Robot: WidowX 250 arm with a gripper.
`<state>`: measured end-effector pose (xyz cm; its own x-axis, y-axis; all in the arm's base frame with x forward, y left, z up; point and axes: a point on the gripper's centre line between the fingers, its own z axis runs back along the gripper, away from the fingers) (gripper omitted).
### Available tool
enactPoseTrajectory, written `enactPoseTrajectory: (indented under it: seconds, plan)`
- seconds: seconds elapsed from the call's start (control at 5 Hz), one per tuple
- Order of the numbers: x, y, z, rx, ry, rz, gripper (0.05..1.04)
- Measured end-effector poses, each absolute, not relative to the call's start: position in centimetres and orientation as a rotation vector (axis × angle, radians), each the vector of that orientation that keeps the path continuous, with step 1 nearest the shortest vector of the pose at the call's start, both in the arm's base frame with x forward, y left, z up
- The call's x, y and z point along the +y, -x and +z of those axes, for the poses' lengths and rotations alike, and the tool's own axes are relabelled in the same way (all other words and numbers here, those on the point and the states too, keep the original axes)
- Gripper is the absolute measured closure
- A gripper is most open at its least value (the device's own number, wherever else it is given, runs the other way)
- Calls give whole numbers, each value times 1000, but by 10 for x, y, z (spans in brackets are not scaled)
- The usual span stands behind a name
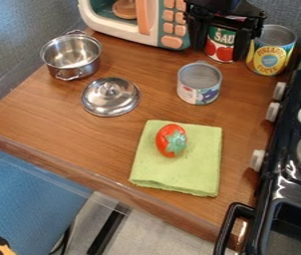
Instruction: Move the tomato to the bottom side of the table
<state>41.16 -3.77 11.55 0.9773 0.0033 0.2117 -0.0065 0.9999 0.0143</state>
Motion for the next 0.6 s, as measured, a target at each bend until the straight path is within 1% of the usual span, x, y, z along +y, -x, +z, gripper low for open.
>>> enactPoseTrajectory:
  seconds: [0.2, 0.4, 0.6]
  plan:
    - [-39, -408, 100, -176, -13, -2, 83]
    - [-39, -368, 78, -145, 10, -57, 83]
    - [-40, -336, 93, -223, -2, -132, 83]
